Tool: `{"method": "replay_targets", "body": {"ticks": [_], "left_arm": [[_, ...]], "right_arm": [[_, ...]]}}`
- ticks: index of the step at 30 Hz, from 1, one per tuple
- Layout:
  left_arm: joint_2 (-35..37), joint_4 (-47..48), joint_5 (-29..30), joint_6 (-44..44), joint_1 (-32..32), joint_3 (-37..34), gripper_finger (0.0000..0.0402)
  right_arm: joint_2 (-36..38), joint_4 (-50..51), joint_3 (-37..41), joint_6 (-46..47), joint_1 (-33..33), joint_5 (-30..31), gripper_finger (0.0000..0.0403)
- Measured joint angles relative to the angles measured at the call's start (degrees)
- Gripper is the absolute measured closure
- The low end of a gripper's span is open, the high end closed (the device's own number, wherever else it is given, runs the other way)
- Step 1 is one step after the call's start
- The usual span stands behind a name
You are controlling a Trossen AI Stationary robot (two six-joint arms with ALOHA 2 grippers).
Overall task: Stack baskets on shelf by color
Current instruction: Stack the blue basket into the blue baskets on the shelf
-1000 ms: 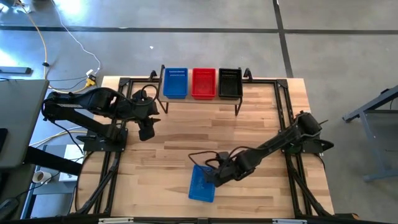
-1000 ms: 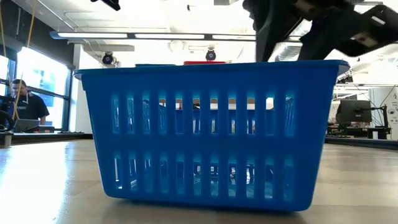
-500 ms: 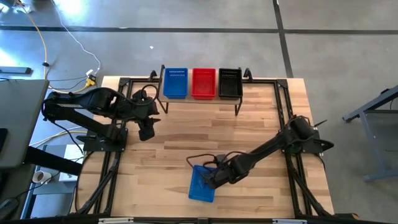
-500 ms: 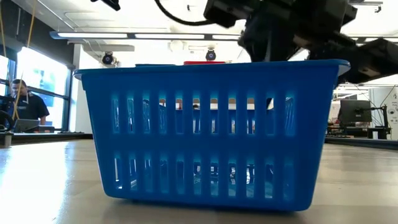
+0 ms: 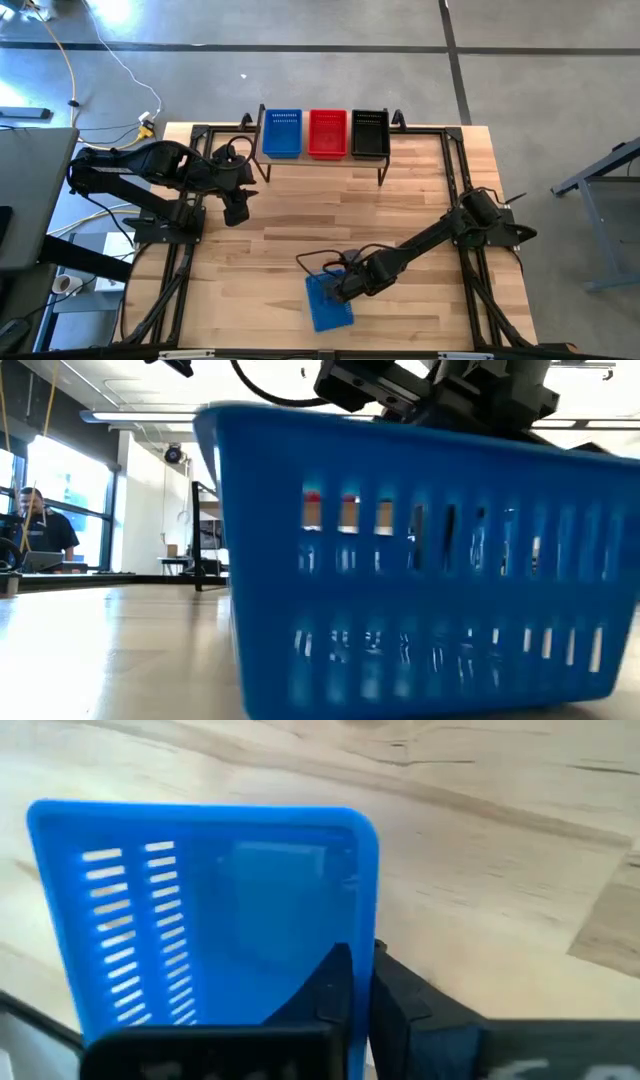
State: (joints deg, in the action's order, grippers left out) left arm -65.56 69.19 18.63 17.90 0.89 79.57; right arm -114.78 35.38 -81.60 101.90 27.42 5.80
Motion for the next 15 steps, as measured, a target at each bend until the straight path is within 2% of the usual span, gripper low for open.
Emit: {"method": "replay_targets", "body": {"ticks": [3, 15], "left_arm": [[0.00, 0.00, 0.00, 1.09, -0.01, 0.00, 0.0284], [-0.02, -0.02, 0.00, 6.41, -0.14, 0.00, 0.0281]], "right_arm": [[0.61, -0.64, 0.00, -3.36, -0.93, 0.25, 0.0398], [8.72, -2.27, -0.09, -18.91, -4.73, 9.76, 0.0402]]}}
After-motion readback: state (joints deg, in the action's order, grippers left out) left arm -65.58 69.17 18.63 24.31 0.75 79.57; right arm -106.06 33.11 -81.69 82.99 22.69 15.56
